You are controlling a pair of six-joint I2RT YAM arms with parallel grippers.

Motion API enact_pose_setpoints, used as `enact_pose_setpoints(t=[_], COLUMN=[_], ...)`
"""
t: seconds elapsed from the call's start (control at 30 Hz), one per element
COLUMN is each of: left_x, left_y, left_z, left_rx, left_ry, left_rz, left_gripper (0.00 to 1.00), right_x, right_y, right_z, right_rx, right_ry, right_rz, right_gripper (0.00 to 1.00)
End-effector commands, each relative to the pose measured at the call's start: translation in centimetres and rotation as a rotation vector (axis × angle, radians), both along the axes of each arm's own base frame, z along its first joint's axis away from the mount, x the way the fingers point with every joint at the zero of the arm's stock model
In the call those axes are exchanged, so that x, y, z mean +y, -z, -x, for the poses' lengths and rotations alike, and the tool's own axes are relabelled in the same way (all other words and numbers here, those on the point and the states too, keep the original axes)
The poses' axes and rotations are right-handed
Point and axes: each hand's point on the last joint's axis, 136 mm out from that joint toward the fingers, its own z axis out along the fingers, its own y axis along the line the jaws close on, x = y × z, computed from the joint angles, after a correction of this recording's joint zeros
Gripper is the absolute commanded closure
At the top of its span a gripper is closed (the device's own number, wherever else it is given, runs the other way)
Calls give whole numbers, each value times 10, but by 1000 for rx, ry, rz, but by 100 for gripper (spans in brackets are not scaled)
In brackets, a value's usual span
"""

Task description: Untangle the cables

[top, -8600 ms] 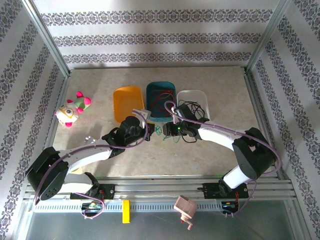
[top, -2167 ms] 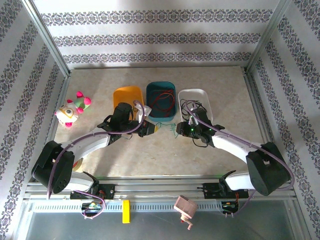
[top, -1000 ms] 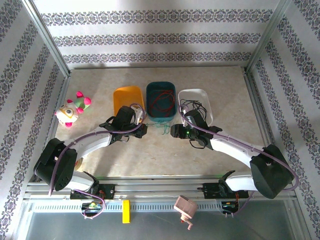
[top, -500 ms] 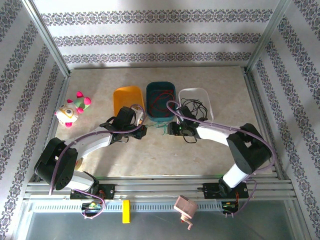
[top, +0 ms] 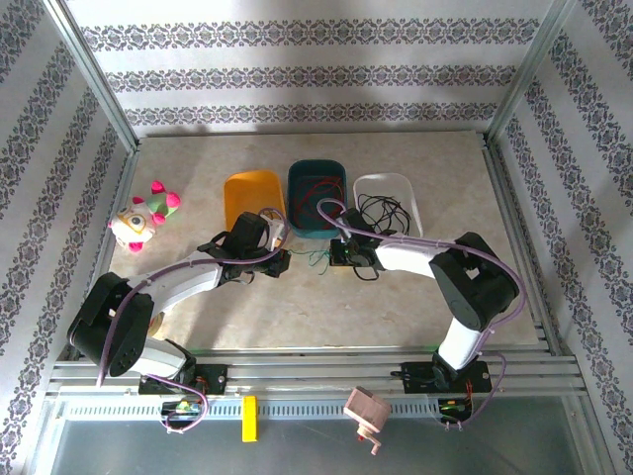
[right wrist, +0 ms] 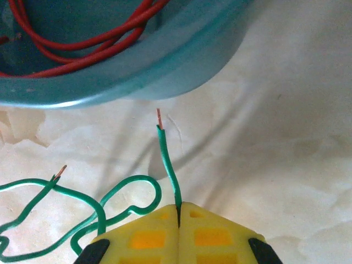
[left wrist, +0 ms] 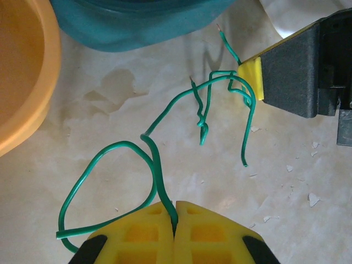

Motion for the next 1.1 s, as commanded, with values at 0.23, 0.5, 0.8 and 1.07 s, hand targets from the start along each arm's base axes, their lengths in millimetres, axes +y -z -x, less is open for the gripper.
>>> enact_pose_setpoints(t=[0.23, 0.5, 0.8, 1.07], left_x=[3, 10, -7, 29], left_y=[-4, -3, -70, -155], left_z=[3, 2, 2, -34], left_rx=[-13, -25, -161, -315], left_ry=[10, -26, -25, -205], left_rz=[-39, -51, 247, 506], left_gripper=[100, 100, 100, 100], right_x=[-40, -122, -232, -216], right_y=[-82, -153, -171, -156], right_z=[-2, 2, 19, 16], right_rx=[-272, -492, -519, -455], right_ry=[135, 391, 686, 588], right_rz=[25, 92, 98, -38], right_gripper=[99, 98, 97, 96])
